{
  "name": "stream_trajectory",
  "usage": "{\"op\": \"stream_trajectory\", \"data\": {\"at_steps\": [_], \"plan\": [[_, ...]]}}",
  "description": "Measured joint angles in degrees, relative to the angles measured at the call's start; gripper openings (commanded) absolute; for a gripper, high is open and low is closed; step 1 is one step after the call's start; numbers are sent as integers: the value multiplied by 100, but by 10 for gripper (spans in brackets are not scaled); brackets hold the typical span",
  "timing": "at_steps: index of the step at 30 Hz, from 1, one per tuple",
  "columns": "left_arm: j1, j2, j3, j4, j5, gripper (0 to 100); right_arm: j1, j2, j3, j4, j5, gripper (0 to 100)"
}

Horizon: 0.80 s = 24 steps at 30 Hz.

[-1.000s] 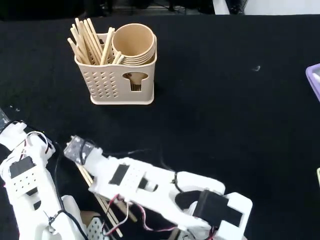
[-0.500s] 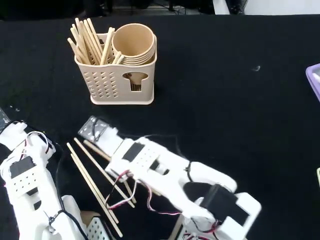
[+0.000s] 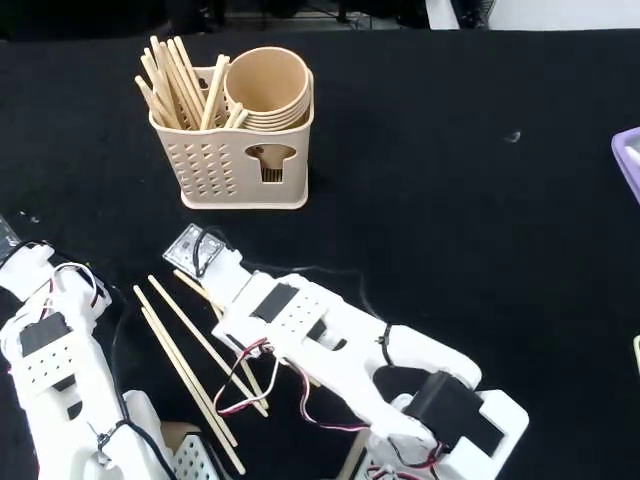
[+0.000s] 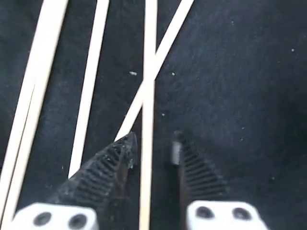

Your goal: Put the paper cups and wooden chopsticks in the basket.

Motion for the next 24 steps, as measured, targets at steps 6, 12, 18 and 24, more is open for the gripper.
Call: {"op": "stream_trajectory", "data": {"at_steps": [6,12,18,24], "plan": [[0,0,0,0,0,134,-237,0,0,-281,-387,163],[0,0,0,0,0,134,-246,9,18,-396,-431,246],[0,0,0,0,0,134,-255,782,-360,-299,-448,234],[0,0,0,0,0,134,-193,1424,-1327,554,-448,10]]}}
